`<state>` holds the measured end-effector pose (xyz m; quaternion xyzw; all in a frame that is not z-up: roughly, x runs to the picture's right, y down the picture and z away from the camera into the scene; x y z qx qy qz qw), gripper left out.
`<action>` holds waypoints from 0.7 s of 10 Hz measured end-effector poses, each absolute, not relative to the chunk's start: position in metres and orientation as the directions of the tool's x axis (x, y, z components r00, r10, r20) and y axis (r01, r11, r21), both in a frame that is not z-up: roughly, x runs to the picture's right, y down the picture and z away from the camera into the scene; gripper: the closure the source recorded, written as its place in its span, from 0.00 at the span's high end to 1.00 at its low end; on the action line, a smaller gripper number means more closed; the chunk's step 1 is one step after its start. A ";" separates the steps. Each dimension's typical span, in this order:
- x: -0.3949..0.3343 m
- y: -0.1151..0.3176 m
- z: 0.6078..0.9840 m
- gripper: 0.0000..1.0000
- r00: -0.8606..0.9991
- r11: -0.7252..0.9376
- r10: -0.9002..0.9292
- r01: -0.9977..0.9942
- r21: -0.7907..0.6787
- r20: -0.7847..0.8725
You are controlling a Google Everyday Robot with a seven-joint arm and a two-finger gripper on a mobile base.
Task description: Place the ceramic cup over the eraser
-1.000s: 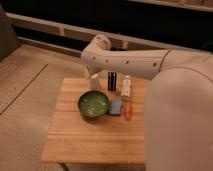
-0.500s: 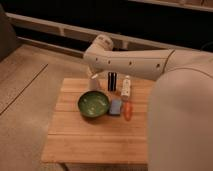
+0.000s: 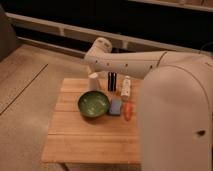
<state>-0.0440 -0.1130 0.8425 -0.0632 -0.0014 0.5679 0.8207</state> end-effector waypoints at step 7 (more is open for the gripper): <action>-0.098 -0.067 0.910 0.65 0.521 0.469 0.839 -0.839 -0.275 -0.156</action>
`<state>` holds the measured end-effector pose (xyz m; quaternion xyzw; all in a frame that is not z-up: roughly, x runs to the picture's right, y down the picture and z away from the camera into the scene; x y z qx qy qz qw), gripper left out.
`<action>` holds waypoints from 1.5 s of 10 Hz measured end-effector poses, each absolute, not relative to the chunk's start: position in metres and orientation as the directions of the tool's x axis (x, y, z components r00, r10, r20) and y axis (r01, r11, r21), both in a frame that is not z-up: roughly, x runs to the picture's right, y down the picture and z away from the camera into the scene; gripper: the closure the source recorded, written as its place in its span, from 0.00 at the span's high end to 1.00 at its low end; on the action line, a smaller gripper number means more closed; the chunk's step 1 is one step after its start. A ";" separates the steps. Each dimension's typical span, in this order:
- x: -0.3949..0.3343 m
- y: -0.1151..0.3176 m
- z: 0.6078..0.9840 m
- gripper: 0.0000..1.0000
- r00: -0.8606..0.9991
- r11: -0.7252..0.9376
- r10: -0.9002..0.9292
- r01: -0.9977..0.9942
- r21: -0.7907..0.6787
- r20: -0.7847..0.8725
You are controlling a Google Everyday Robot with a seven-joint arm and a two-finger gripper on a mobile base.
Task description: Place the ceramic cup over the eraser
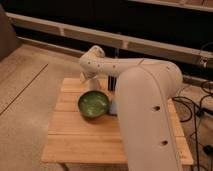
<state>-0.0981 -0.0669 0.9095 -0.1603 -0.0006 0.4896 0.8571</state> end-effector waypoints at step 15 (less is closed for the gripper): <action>-0.063 -0.076 0.974 0.65 0.650 0.567 0.734 -0.746 -0.348 -0.198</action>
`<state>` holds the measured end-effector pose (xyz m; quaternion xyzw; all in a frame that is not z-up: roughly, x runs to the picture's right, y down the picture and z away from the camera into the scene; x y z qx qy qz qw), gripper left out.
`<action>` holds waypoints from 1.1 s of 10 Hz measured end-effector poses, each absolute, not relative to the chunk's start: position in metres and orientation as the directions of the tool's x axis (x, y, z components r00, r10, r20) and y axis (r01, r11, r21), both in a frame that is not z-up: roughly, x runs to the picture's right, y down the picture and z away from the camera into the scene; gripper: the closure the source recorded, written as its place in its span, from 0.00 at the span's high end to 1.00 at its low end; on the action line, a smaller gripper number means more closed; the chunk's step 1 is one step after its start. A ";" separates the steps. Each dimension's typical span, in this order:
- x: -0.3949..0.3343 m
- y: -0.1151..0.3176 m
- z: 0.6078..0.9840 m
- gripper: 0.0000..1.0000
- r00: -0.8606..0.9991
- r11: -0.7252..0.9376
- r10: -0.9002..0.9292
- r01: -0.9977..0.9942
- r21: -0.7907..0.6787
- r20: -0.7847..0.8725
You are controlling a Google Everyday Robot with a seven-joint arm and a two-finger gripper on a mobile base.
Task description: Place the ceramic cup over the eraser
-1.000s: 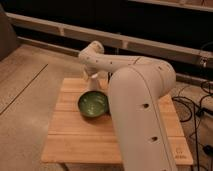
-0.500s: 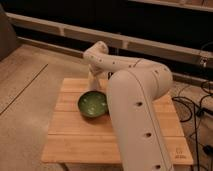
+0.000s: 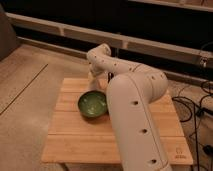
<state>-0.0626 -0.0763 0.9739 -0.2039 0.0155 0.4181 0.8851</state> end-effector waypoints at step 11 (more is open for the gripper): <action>-0.082 -0.101 0.973 0.00 0.679 0.596 0.699 -0.726 -0.342 -0.223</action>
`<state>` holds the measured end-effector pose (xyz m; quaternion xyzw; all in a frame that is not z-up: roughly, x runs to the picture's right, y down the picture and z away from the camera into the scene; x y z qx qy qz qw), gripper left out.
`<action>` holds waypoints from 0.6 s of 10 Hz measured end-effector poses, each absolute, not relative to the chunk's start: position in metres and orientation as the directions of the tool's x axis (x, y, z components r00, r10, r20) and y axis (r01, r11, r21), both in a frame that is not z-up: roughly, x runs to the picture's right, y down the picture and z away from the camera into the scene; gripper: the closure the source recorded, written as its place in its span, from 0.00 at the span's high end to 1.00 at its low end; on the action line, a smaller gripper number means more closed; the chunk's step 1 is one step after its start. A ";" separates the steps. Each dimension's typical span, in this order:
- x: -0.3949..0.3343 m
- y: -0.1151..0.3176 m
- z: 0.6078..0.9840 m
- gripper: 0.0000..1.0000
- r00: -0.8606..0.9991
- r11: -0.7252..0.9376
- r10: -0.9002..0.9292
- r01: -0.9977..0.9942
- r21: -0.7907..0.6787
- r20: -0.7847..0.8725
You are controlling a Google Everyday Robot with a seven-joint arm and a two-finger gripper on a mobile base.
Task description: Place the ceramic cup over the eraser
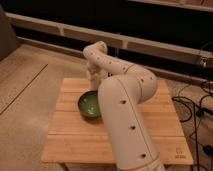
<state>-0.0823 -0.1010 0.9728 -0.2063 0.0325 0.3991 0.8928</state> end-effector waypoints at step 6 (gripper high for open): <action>-0.169 -0.214 0.914 0.00 0.745 0.724 0.667 -0.648 -0.237 0.004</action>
